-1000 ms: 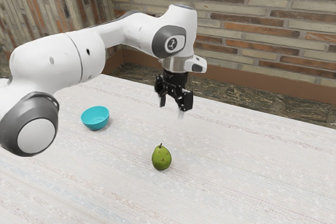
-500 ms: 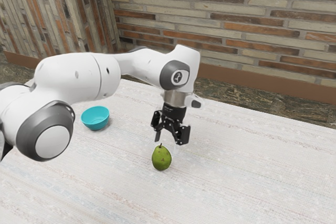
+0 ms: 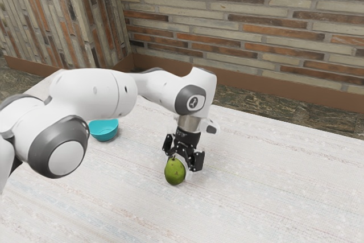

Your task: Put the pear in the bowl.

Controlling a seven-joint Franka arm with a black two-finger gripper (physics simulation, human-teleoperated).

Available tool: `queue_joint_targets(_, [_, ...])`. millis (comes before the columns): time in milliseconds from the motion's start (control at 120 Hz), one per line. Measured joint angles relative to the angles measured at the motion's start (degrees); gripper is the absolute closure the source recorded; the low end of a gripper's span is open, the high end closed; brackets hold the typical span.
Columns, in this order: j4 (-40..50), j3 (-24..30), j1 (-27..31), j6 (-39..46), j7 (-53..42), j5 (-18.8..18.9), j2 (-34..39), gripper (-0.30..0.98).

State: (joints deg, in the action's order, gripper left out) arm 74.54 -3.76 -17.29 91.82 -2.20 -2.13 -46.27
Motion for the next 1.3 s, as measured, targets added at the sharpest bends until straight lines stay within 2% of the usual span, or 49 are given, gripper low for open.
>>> queue_joint_targets(333, [0.1, 0.07, -0.04, -2.42, 1.27, -0.15, -0.01, 0.11])
queue_joint_targets(842, [0.08, -0.35, 0.16, -5.86, 3.28, 0.29, 0.6, 0.44])
queue_joint_targets(1042, [-0.05, -0.77, 1.56, -8.11, 3.75, 1.55, 2.53, 0.36])
queue_joint_targets(1300, [-0.7, -0.45, 7.5, -11.13, 3.63, 7.44, 6.14, 0.31])
